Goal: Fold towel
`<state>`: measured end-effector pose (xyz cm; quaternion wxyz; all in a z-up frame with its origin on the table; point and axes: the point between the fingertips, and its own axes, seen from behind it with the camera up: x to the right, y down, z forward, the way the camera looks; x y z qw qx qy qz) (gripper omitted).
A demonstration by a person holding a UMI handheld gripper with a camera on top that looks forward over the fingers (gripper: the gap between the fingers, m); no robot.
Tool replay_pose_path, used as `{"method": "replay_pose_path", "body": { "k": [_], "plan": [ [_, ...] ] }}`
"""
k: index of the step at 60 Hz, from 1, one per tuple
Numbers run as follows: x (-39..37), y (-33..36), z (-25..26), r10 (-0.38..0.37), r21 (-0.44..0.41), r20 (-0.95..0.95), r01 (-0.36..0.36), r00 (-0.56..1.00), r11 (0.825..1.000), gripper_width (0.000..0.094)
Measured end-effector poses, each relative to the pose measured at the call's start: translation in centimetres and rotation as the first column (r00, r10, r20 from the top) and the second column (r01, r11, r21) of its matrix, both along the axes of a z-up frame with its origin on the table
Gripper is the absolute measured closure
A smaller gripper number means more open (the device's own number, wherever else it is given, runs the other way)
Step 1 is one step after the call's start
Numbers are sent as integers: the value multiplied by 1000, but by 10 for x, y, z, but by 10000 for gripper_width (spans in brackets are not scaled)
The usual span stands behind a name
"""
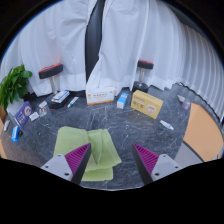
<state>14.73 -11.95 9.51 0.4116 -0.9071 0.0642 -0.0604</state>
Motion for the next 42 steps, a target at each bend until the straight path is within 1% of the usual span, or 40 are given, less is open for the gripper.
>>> {"method": "replay_pose_path", "body": {
  "k": [8,21,30,42],
  "plan": [
    [-18,-42,43,-16,37,23,15,1000,999,90],
    [-81,-135,98,-31,77,49,27,998,997,86],
    [-128,-199,123,-26,101,62,20,998,995,89],
    [-169,-269,140,-27,113,75,19,997,993,86]
  ]
}}
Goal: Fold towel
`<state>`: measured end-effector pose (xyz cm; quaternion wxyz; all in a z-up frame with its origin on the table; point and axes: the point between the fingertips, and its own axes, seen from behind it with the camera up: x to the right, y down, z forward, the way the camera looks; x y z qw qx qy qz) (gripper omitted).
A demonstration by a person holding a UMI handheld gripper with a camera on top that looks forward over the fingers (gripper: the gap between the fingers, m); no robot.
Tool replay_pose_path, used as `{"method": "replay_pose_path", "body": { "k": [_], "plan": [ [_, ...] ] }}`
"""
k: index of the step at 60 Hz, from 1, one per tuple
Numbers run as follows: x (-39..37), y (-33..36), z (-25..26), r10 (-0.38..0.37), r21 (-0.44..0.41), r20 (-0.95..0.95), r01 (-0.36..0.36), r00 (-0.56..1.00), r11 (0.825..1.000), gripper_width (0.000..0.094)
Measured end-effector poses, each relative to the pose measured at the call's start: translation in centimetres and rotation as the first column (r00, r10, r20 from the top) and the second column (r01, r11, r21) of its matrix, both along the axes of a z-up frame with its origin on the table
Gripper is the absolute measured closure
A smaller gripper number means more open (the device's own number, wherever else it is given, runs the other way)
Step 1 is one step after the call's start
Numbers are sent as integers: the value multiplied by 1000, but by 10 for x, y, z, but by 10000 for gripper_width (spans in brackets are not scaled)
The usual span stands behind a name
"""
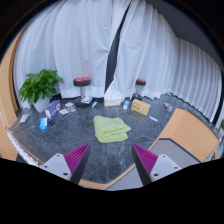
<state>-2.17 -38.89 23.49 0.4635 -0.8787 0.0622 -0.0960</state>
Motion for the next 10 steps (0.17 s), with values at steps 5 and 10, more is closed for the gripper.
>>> {"method": "replay_pose_path", "body": {
  "k": [5,10],
  "plan": [
    [-8,-19,5,-6,4,1,6,1000,1000,84],
    [-11,-30,12,-12,10,11,11,1000,1000,86]
  ]
}}
